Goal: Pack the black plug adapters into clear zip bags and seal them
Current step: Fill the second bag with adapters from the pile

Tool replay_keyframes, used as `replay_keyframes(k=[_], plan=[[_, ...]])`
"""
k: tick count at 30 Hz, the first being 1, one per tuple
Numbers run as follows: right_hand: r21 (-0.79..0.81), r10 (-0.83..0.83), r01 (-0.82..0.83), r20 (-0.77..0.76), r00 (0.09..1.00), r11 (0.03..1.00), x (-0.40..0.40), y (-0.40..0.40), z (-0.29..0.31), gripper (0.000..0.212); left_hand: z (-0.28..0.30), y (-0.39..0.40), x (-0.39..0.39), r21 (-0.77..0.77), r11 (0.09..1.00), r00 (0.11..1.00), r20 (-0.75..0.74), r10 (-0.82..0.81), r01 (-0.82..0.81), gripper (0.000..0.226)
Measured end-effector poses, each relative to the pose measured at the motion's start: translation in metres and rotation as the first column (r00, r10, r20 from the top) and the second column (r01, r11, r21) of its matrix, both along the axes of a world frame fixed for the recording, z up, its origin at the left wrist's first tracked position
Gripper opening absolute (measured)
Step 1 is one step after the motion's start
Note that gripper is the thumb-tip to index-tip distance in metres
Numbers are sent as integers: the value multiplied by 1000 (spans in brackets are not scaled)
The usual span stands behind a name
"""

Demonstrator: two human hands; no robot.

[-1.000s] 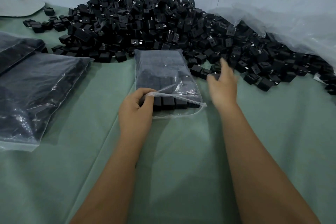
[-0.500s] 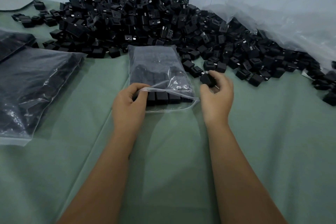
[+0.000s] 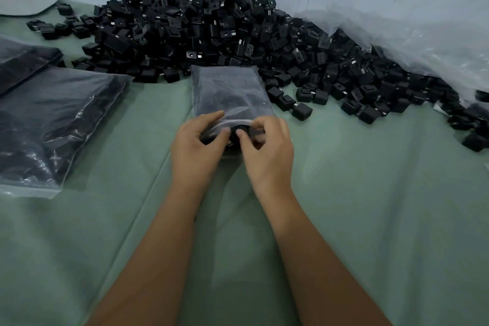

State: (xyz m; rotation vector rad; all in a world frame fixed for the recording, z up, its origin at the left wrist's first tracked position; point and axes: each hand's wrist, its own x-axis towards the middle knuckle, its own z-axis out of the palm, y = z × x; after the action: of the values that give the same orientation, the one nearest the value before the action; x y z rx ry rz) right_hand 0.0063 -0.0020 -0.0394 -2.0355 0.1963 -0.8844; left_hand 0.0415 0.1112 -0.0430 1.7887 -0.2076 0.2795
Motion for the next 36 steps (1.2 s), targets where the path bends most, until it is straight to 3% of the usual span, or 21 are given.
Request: replay_keyframes(k=[3, 5, 11, 15, 17, 21, 27, 32, 33, 36], plan=[[97, -26, 28, -18, 999, 995, -2, -5, 0, 16, 1, -1, 0, 72, 997, 1000, 16, -16, 14, 36], [61, -11, 12, -15, 1000, 998, -7, -9, 0, 11, 1, 0, 0, 85, 996, 1000, 11, 3, -4, 36], [-263, 105, -130, -110, 988, 956, -19, -3, 0, 19, 0, 0, 4, 72, 997, 1000, -17, 20, -19, 30], [-567, 60, -121, -124, 990, 815, -18, -1, 0, 28, -1, 0, 4, 31, 999, 999, -39, 23, -22, 26], [-629, 18, -103, -140, 990, 770, -17, 1, 1, 33, -1, 0, 3, 5, 1000, 999, -44, 18, -18, 25], [-643, -39, -95, -190, 981, 760, -14, 1, 1, 35, 2, -1, 0, -61, 998, 1000, -19, 15, -16, 24], [-634, -63, -247, -425, 903, 733, 7, 10, 0, 46, 6, -2, -5, -37, 998, 991, 123, 51, -47, 29], [-741, -107, -300, -447, 888, 601, 36, 11, 10, 23, 5, -3, -4, -8, 998, 983, 168, 70, -69, 30], [-734, -110, -324, -475, 873, 596, 42, 13, 14, 14, 5, -3, -3, -7, 997, 983, 169, 75, -75, 31], [-685, -143, -466, -634, 760, 560, 65, 17, 25, 27, 5, -3, -1, -26, 997, 986, 151, 76, -73, 39]])
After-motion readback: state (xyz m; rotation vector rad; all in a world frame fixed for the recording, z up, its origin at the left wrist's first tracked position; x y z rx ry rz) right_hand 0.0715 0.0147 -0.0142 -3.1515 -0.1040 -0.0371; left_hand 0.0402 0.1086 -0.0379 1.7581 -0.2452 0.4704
